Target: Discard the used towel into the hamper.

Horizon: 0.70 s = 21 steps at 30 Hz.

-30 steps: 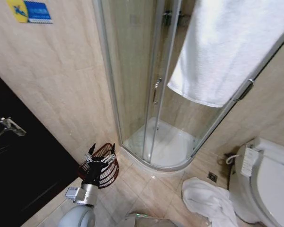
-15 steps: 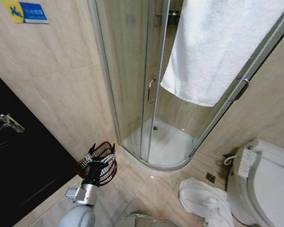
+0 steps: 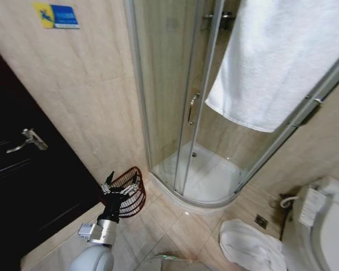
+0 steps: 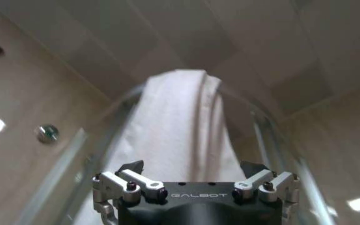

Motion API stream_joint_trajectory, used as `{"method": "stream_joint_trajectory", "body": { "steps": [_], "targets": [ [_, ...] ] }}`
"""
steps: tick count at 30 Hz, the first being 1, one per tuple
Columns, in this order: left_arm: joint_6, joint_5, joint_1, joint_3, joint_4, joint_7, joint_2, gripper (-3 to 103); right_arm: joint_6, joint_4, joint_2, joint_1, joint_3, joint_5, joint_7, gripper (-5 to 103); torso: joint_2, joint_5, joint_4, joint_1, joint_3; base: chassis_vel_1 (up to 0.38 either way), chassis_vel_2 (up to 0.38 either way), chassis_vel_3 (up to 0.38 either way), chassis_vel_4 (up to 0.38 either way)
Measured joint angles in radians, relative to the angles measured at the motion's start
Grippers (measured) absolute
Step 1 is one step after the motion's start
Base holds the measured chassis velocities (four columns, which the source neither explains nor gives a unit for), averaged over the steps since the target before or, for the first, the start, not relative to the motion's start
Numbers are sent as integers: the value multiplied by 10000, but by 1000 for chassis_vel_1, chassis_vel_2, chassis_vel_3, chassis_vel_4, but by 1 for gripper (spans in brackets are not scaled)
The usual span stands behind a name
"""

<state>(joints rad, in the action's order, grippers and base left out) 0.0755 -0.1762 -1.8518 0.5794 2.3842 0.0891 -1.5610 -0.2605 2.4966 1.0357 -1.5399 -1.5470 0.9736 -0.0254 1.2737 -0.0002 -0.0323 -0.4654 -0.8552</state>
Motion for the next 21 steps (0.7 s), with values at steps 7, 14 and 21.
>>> {"method": "stream_joint_trajectory", "body": {
  "steps": [7,14,21],
  "targets": [
    [0,0,0,1,0,-1,0,100,411,-510,-1604,960,93,292,388,100,0,4,-3,0,0,114,127,112,110],
    [0,0,-1,1,0,-1,-2,100,697,-1729,-3557,2242,228,353,467,100,0,2,-3,0,-1,70,77,76,90],
    [0,0,0,1,0,0,-2,100,1752,-2775,-4846,3487,549,-52,1214,100,0,2,0,0,0,4,3,3,7]
  ]
}}
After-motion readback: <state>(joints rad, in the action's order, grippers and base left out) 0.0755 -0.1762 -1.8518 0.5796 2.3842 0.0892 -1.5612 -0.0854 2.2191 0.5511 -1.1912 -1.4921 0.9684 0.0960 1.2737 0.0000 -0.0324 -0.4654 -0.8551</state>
